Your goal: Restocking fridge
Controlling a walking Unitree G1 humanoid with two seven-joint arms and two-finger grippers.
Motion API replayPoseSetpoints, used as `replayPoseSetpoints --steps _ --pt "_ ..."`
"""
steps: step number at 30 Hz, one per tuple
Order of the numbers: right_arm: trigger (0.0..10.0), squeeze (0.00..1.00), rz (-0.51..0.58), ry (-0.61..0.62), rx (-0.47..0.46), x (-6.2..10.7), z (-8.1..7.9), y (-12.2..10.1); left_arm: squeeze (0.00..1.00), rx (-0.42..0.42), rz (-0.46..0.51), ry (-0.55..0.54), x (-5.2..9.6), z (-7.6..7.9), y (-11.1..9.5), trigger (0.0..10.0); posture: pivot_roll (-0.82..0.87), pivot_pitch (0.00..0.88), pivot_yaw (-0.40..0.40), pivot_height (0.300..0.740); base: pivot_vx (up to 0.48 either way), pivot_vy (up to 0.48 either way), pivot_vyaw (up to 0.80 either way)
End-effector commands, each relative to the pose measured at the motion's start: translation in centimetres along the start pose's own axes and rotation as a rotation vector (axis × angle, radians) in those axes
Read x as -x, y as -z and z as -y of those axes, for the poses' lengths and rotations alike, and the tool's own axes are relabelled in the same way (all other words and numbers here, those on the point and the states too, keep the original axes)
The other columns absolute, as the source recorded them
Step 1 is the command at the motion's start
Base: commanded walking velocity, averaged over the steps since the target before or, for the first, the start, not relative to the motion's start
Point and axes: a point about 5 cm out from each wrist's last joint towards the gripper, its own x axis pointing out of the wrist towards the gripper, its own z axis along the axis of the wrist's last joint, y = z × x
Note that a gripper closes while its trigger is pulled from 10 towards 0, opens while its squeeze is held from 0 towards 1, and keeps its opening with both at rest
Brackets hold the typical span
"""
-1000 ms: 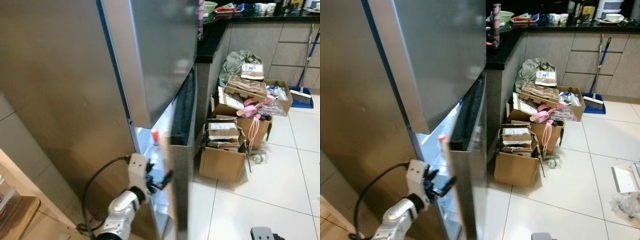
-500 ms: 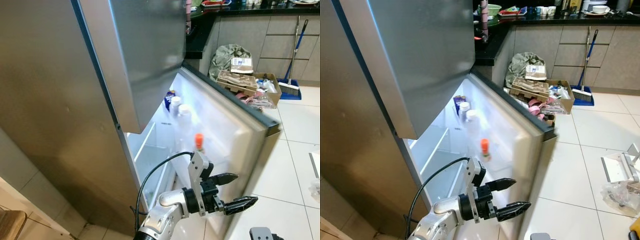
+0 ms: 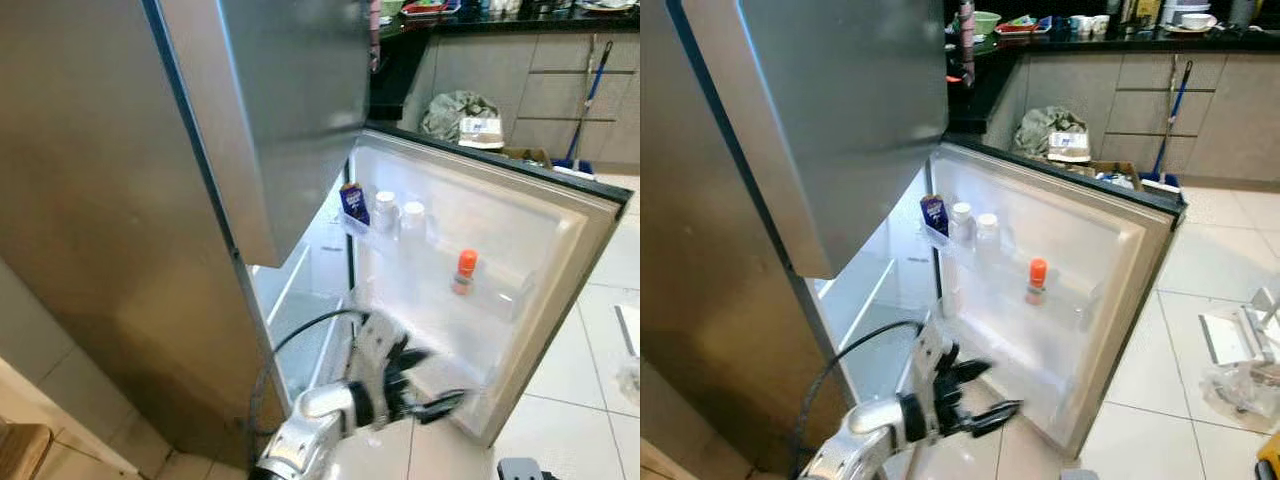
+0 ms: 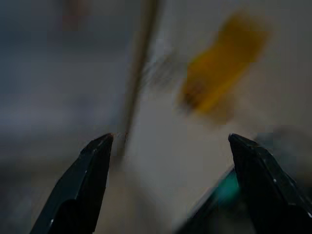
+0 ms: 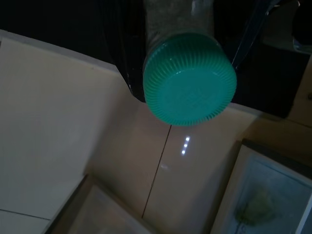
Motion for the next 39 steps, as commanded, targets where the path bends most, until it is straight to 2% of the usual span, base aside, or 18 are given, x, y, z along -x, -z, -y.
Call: replayPoseSetpoints --steps 1,2,4,7,8,9,14,15,16,19,22,23,24,27,28,29,32,39 --pt "10.0 0.00 -0.023 0.006 -0.018 0.2 -0.2 0.7 0.00 0.075 -0.199 -0.291 4.0 -3.2 5.5 10.0 -0.08 0.126 0.085 0.740 0.000 0.000 0.00" --pt "10.0 0.00 -0.023 0.006 -0.018 0.2 -0.2 0.7 0.00 0.075 -0.199 -0.291 4.0 -3.2 5.5 10.0 -0.08 0.126 0.085 0.740 0.000 0.000 0.00" --pt "10.0 0.00 -0.023 0.009 -0.018 0.2 -0.1 0.8 0.00 0.127 -0.237 -0.391 7.0 -3.8 7.9 10.0 -0.08 0.123 0.082 0.740 0.000 0.000 0.00" --pt "10.0 0.00 -0.025 0.007 -0.011 0.3 -0.1 0.8 0.00 0.197 -0.242 -0.455 9.7 -3.5 9.9 10.0 -0.07 0.120 0.075 0.740 0.000 0.000 0.00" --pt "10.0 0.00 -0.025 0.007 -0.011 0.3 -0.1 0.8 0.00 0.197 -0.242 -0.455 9.7 -3.5 9.9 10.0 -0.07 0.120 0.075 0.740 0.000 0.000 0.00" --pt "10.0 0.00 -0.026 0.000 -0.001 0.2 -0.1 0.7 0.00 0.238 -0.252 -0.492 11.2 -2.8 11.3 10.0 -0.07 0.117 0.065 0.740 0.000 0.000 0.00" --pt "10.0 0.00 -0.015 -0.012 0.010 0.0 -0.3 0.2 0.00 0.274 -0.299 -0.565 12.5 -2.3 13.1 10.0 -0.06 0.116 0.057 0.740 0.000 0.000 0.00" --pt "10.0 0.00 0.003 -0.021 0.022 -0.2 -0.5 -0.3 0.00 0.307 -0.329 -0.670 13.1 -2.3 14.4 10.0 -0.06 0.115 0.051 0.740 0.000 0.000 0.00" --pt "10.0 0.00 0.003 -0.021 0.022 -0.2 -0.5 -0.3 0.00 0.307 -0.329 -0.670 13.1 -2.3 14.4 10.0 -0.06 0.115 0.051 0.740 0.000 0.000 0.00" --pt "10.0 0.00 0.068 0.003 0.047 -0.4 -0.4 -1.5 0.00 0.397 -0.338 -0.856 14.0 -2.7 15.9 10.0 -0.06 0.109 0.048 0.740 0.000 0.000 0.00" --pt "10.0 0.00 0.198 0.046 0.090 -0.6 -0.1 -3.5 0.00 0.412 -0.343 -0.859 13.5 -2.3 16.2 10.0 -0.06 0.105 0.049 0.740 0.000 0.000 0.00" --pt "10.0 0.00 0.198 0.046 0.090 -0.6 -0.1 -3.5 0.00 0.412 -0.343 -0.859 13.5 -2.3 16.2 10.0 -0.06 0.105 0.049 0.740 0.000 0.000 0.00" --pt "10.0 0.00 0.266 0.052 0.112 -0.6 -0.2 -4.7 0.00 0.432 -0.298 -0.828 12.7 -2.1 15.6 10.0 -0.07 0.100 0.051 0.740 0.000 0.000 0.00" --pt "10.0 0.00 0.293 0.051 0.131 -0.7 -0.4 -5.3 0.00 0.442 -0.284 -0.822 12.3 -2.1 15.3 10.0 -0.07 0.095 0.052 0.740 0.000 0.000 0.00" --pt "10.0 0.00 0.325 0.037 0.187 -0.8 -0.7 -6.1 0.00 0.443 -0.290 -0.826 11.9 -2.3 15.2 10.0 -0.08 0.090 0.048 0.740 0.000 0.000 0.00" --pt "10.0 0.00 0.325 0.037 0.187 -0.8 -0.7 -6.1 0.00 0.443 -0.290 -0.826 11.9 -2.3 15.2 10.0 -0.08 0.090 0.048 0.740 0.000 0.000 0.00" --pt "10.0 0.00 0.353 0.001 0.300 -0.9 -1.3 -6.6 0.00 0.447 -0.270 -0.822 11.3 -2.4 15.0 10.0 -0.09 0.082 0.041 0.740 0.000 0.000 0.00" --pt "10.0 0.00 0.347 -0.009 0.278 -0.8 -1.4 -6.2 0.00 0.446 -0.256 -0.797 10.5 -1.8 15.0 10.0 -0.09 0.063 0.035 0.740 0.000 0.000 0.00"
